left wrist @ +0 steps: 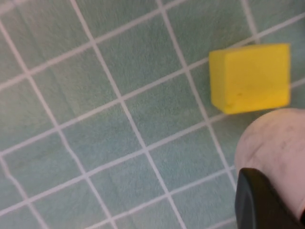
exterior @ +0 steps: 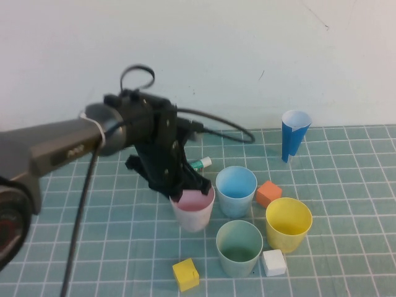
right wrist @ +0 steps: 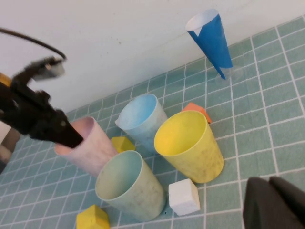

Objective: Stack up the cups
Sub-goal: Pick up the pink cup, then place the pink cup on the blue cup

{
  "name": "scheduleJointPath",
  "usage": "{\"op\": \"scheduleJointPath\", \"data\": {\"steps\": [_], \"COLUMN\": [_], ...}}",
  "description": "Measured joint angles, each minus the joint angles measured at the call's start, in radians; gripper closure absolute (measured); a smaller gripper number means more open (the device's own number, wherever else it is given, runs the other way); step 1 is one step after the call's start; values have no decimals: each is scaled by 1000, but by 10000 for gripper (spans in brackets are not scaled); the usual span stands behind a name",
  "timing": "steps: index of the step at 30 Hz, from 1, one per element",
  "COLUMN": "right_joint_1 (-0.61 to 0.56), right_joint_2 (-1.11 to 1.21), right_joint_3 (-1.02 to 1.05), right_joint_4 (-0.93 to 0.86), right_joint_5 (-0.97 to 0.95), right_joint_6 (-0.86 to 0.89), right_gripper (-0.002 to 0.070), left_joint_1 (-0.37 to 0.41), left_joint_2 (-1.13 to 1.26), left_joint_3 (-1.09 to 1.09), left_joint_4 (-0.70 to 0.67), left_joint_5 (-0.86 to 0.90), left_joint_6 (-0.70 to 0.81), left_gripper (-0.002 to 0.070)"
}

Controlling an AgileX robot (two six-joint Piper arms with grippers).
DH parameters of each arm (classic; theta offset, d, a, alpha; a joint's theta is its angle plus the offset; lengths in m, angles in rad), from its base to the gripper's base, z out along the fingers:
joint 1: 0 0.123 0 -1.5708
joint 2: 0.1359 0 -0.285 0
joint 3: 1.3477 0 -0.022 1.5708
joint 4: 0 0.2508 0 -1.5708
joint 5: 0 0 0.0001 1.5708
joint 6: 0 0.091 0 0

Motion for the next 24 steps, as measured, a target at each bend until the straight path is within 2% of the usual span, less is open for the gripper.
{"op": "scheduleJointPath", "data": {"steps": [4, 9, 24], "right_joint_1": [0, 0, 0], "right_joint_2": [0, 0, 0], "right_joint_3": [0, 0, 0], "right_joint_4": [0, 0, 0], "right_joint_5": [0, 0, 0], "right_joint_6": [-15, -20, -29], "right_gripper": [679, 679, 679], "left_joint_1": [-12, -45, -49], "left_joint_2": [-97, -179, -16], "left_joint_3": [-34, -45, -190], "left_joint_4": [-2, -12, -32], "left_joint_5": [58, 36, -76], "left_joint_6": [63, 93, 29], "left_gripper": [667, 667, 667]}}
